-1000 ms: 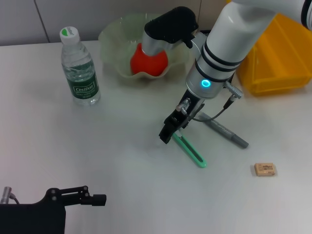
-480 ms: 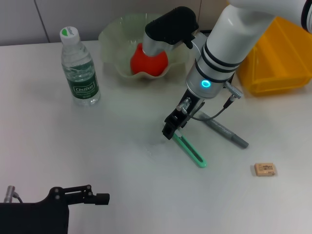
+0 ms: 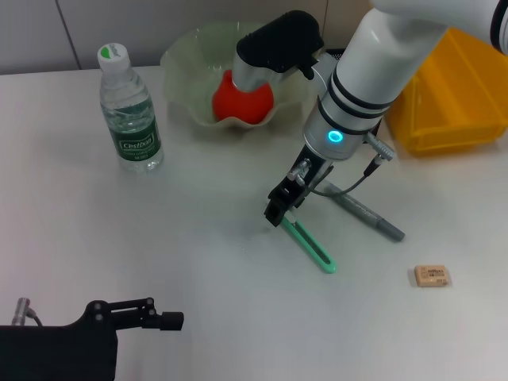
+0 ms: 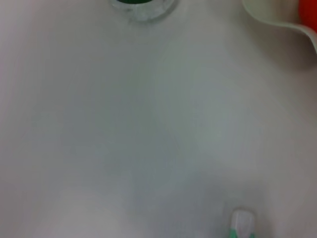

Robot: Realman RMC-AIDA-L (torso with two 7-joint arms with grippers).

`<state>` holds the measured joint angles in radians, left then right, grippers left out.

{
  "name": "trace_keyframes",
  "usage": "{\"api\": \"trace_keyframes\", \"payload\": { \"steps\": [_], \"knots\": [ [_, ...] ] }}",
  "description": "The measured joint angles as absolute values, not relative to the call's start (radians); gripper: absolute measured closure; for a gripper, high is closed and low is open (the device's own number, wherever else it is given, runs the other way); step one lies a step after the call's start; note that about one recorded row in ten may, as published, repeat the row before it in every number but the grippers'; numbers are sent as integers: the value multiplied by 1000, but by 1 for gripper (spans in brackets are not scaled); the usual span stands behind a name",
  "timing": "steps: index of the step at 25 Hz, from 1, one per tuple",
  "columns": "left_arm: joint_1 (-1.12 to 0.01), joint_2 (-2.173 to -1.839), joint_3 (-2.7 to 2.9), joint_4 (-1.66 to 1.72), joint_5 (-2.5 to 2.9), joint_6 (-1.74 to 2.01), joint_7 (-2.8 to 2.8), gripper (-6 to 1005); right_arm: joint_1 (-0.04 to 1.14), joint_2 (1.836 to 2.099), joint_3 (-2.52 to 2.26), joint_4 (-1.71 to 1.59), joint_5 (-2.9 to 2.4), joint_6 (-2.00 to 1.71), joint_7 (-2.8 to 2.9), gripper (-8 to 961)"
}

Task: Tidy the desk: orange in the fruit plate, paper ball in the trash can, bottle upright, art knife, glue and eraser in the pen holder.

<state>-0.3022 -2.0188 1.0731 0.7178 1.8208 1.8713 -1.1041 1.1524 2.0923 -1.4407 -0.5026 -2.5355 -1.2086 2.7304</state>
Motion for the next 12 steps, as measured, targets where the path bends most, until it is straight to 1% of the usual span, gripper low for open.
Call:
{"api": "trace_keyframes", "payload": {
  "steps": [11, 12],
  "knots": [
    [-307, -2021, 1075, 718, 1821, 1864, -1103, 184, 1148, 2092, -1562, -499, -2459, -1175, 2731, 476],
    [-307, -2021, 1075, 718, 1821, 1864, -1103, 184, 1149, 2092, -1569, -499, -2454, -1171, 2732, 490]
  ]
}}
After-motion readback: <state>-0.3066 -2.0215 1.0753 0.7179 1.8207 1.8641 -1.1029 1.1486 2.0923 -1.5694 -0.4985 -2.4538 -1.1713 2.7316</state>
